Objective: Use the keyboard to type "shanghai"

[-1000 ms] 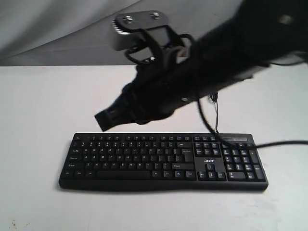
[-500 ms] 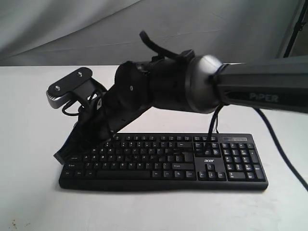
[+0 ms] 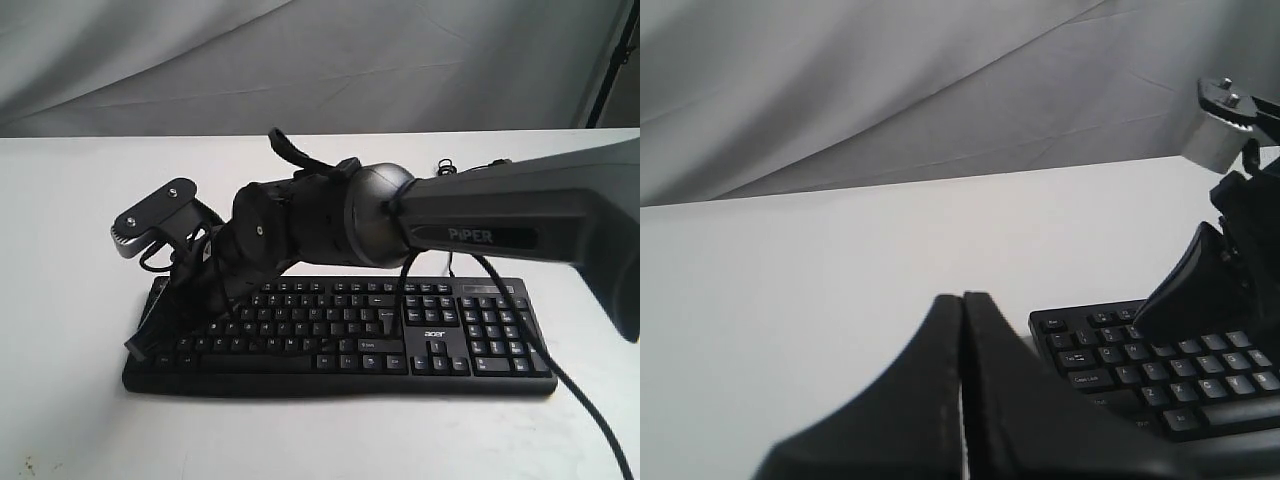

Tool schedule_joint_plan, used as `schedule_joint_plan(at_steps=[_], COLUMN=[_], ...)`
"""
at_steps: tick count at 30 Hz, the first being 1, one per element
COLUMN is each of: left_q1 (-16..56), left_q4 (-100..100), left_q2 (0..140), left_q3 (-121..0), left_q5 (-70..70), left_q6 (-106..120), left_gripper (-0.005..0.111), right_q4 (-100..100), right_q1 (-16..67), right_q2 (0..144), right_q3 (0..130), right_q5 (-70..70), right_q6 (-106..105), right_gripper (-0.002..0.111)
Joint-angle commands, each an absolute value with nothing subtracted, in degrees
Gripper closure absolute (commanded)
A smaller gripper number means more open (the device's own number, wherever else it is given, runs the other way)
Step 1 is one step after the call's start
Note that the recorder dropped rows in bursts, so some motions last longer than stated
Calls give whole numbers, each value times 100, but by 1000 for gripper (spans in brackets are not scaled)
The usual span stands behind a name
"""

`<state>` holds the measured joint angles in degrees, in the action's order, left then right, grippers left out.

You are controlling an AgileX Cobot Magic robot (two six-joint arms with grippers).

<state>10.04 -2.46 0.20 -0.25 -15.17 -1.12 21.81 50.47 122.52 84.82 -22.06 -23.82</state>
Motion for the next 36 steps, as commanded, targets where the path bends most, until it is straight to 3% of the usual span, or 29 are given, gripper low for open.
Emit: schedule_joint_plan(at_steps=[1, 36], left_q1=[1024, 1024], left_q4=[-274, -274], left_q2=[0, 0], left_q3=[0, 0], left_q5=[-1484, -1484], left_q6=[-128, -128], left_gripper=[107, 107], right_q4=[2138, 2052], right_q1=[5063, 5063], right_q2=[12338, 12529], right_q3=[8515, 8244], right_q5=[-2113, -1604], right_q6=[-2420, -2547], right_gripper=[108, 108])
